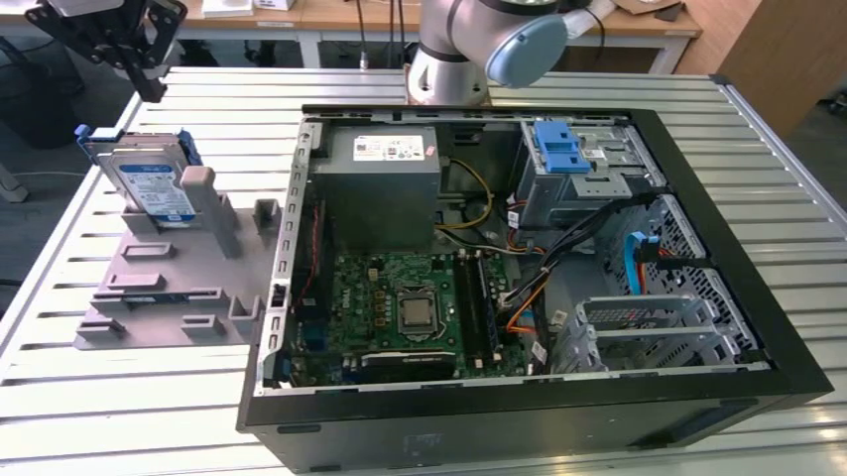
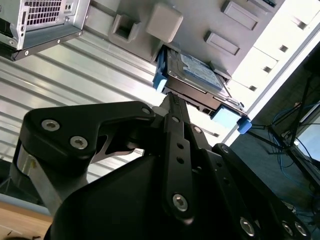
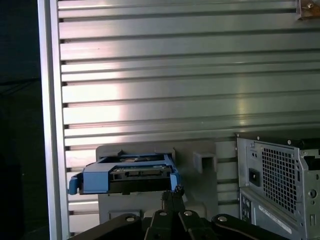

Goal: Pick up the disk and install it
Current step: 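Reach for the disk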

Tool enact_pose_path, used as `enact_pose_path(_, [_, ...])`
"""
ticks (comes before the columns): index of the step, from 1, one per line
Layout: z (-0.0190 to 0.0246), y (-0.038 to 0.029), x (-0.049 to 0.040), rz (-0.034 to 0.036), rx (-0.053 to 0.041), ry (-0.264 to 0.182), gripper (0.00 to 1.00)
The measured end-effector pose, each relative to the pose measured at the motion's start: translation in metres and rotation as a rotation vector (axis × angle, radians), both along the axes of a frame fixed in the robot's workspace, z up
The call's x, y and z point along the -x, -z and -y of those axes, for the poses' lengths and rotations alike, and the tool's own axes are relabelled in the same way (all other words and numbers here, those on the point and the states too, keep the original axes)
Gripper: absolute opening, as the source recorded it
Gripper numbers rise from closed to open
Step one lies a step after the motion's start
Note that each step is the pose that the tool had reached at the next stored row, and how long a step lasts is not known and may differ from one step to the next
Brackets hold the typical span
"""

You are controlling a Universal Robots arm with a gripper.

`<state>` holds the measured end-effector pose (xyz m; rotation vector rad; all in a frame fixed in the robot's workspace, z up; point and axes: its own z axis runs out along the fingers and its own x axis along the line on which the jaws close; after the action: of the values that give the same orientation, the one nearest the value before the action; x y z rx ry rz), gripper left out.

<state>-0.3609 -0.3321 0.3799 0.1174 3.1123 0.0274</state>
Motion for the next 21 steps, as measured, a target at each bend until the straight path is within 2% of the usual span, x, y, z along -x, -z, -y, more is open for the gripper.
enact_pose_path(2, [-0.0004,0.0,0.0014,-0.0001,0.0084,0.0,0.11])
enact_pose_path(21, [-0.003,0.0019,0.0212,0.0001,0.0087,0.0,0.11])
